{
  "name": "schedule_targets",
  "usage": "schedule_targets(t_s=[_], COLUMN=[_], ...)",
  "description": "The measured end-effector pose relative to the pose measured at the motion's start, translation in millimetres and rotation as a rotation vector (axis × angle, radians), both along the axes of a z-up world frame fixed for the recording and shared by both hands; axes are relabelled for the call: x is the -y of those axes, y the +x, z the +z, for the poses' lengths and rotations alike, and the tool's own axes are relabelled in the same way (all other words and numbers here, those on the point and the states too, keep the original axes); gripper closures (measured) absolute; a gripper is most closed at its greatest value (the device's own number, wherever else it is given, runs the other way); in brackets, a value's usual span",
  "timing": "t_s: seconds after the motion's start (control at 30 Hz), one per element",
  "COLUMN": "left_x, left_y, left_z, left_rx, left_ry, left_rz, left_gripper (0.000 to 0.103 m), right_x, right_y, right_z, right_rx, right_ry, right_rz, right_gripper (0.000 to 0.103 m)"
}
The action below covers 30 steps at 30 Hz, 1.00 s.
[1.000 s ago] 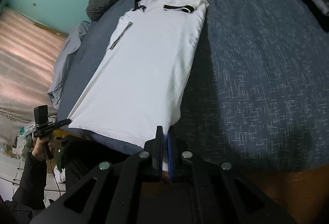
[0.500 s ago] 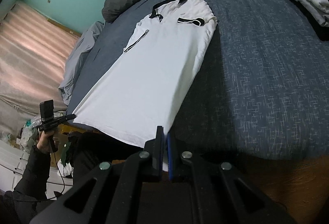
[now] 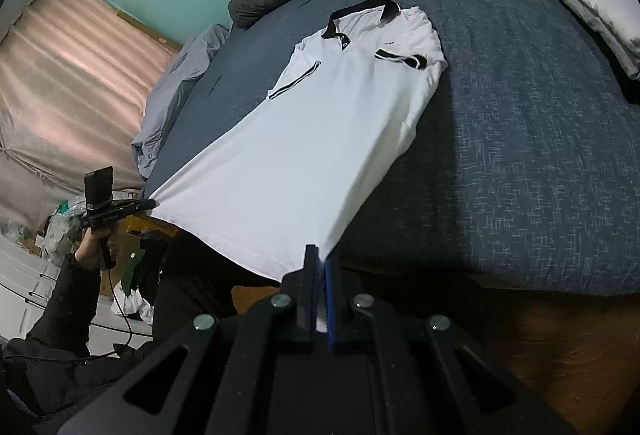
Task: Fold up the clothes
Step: 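Lift the hem with both grippers and fold it toward the collar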
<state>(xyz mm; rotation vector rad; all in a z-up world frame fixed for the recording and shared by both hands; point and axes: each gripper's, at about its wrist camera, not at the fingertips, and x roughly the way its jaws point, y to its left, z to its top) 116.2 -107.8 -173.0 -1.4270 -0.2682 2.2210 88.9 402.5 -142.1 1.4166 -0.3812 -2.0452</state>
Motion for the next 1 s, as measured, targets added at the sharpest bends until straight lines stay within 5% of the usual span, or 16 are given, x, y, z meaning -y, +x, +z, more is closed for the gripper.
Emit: schedule_targets(t_s=[0.43, 0.73, 1.0], left_x=[-2, 21, 41], left_y=[-69, -176, -288], left_z=[2, 6, -20], left_rx=[-0.008, -0.013, 0.02], left_ry=[0.015, 0.027, 0.04], left_rz=[0.03, 0.101, 0.165], left_gripper=[0.1, 0.1, 0.1], right_x=[17, 27, 34], right_y=[-68, -169, -278], right_z=[5, 14, -4], right_rx=[0.018, 0.038, 0.07], right_ry=[-0.016, 0.012, 0.068], right_rz=[-0.001, -0.037, -0.088], right_gripper=[0.1, 0.1, 0.1])
